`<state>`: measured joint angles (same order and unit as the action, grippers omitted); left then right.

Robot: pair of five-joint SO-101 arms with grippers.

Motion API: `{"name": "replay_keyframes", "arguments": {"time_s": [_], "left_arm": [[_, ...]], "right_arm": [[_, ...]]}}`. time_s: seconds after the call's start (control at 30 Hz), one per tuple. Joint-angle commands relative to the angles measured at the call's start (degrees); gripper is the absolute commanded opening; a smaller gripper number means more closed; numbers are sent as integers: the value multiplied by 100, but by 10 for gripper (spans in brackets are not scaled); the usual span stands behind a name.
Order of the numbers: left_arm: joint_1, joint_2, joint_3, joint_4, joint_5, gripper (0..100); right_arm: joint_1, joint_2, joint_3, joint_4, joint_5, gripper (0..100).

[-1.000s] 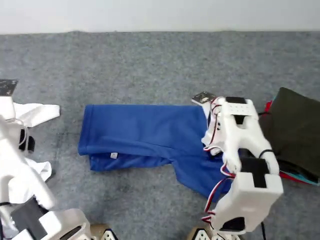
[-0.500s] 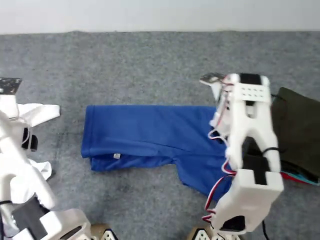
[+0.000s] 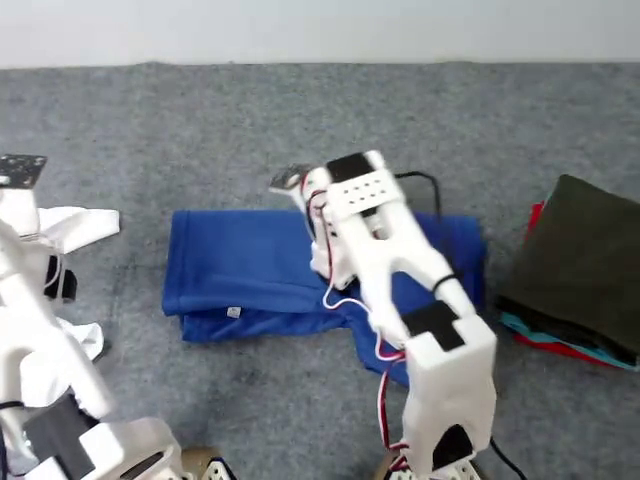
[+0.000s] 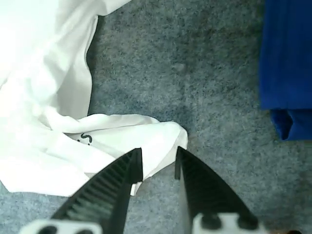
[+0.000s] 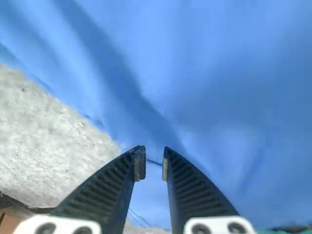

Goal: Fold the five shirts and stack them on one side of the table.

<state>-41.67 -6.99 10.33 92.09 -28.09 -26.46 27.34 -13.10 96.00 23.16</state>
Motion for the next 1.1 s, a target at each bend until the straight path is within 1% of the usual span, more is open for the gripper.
{"name": "replay_keyframes", "arguments": {"time_s": [0.0, 0.17, 0.27, 0.43, 0.57, 0.77, 0.93, 1.07], "left_arm": [[-158, -290, -48, 18, 9, 122], [-193, -290, -48, 18, 0, 122], [-193, -281, -48, 9, -18, 122], [-185, -273, -48, -44, -149, 122], [-176, -290, -48, -105, -149, 122], [-167, -290, -48, -88, -149, 122], [-193, -290, -31, -70, -141, 122], [-193, -290, -22, -62, -132, 122]], "right_arm": [[-189, 242, -220, 4, -88, 74], [-92, 523, 62, 233, -18, 63], [22, 514, 105, 620, 290, 45], [145, -75, -185, 673, 352, 44], [-321, -321, -800, 541, 325, 44], [-1200, 66, -1125, -101, 316, 44], [-1385, 804, -1134, -154, 316, 44], [-1429, 1068, -1134, 382, 149, 41]]}}
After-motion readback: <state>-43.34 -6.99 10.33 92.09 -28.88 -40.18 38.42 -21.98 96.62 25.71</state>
